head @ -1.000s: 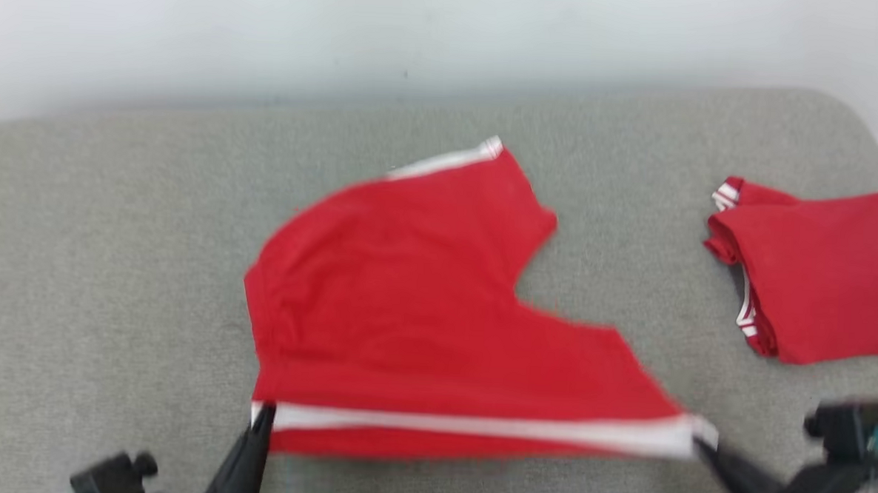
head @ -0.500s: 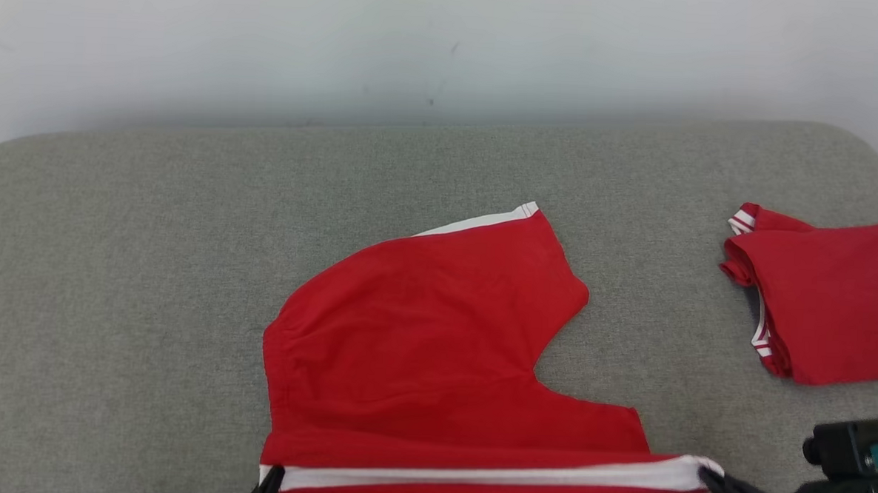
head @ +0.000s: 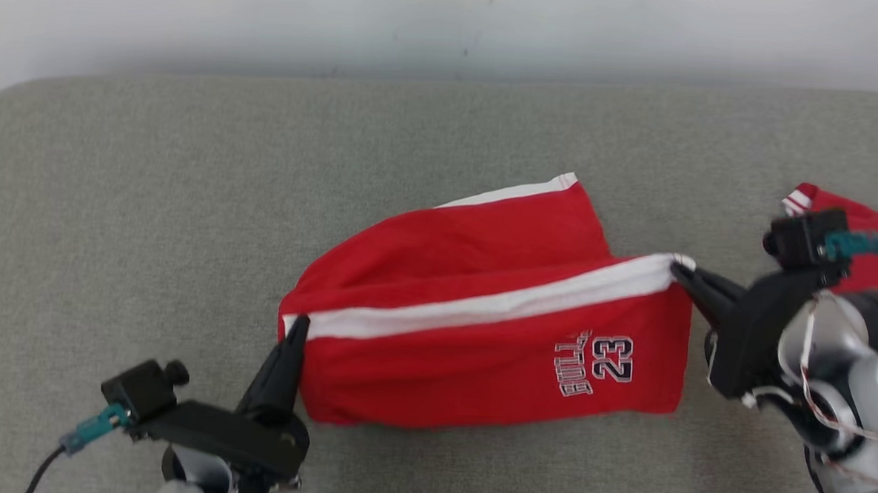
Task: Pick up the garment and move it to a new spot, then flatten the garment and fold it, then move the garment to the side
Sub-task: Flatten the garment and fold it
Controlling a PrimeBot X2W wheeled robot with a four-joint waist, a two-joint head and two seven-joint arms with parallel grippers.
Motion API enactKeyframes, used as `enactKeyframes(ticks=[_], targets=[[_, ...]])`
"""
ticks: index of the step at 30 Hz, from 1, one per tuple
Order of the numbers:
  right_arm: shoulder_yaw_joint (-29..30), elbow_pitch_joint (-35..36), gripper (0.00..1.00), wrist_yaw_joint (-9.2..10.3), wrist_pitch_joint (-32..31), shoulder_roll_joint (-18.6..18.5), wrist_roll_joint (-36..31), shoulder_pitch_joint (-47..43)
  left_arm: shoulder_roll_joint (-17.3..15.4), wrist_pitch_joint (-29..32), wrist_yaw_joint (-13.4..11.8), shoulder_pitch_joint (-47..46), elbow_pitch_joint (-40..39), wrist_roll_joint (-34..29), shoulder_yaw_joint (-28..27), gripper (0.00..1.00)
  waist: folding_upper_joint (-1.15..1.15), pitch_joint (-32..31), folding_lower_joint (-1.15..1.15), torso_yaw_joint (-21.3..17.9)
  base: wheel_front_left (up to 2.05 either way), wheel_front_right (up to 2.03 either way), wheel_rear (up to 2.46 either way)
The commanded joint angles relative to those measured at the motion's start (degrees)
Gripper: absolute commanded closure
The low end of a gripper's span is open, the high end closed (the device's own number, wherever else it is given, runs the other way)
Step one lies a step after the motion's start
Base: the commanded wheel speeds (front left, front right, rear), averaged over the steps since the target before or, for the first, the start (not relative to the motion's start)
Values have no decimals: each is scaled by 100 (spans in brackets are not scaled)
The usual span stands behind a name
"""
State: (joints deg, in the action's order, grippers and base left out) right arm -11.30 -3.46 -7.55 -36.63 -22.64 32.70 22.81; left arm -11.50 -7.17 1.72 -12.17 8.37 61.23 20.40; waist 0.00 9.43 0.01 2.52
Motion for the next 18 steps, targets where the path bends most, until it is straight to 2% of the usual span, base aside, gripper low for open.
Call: enactKeyframes(ticks=[1, 2, 7, 11, 18], targets=[[-120, -192, 100, 16, 79, -77, -14, 228, 26, -81, 6, -180, 122, 35, -50, 100, 0, 209, -1, 160, 0, 0, 0], [-366, -553, 100, 16, 251, -38, 74, 687, 112, -188, 19, -419, 325, -31, -82, 100, 0, 331, -1, 209, 0, 0, 0], [-775, -1242, 100, 16, 584, -98, 40, 1496, 169, -399, -24, -898, 683, -293, -101, 100, 0, 620, -1, 316, 0, 0, 0], [-1204, -1867, 100, 16, 941, -182, -146, 2198, 362, -539, 0, -1307, 1022, -312, -169, 100, 0, 850, -1, 439, 0, 0, 0], [-1564, -2871, 100, 16, 1536, -56, -133, 3029, 580, -657, 108, -1893, 1540, -289, -219, 100, 0, 1119, -1, 599, 0, 0, 0]])
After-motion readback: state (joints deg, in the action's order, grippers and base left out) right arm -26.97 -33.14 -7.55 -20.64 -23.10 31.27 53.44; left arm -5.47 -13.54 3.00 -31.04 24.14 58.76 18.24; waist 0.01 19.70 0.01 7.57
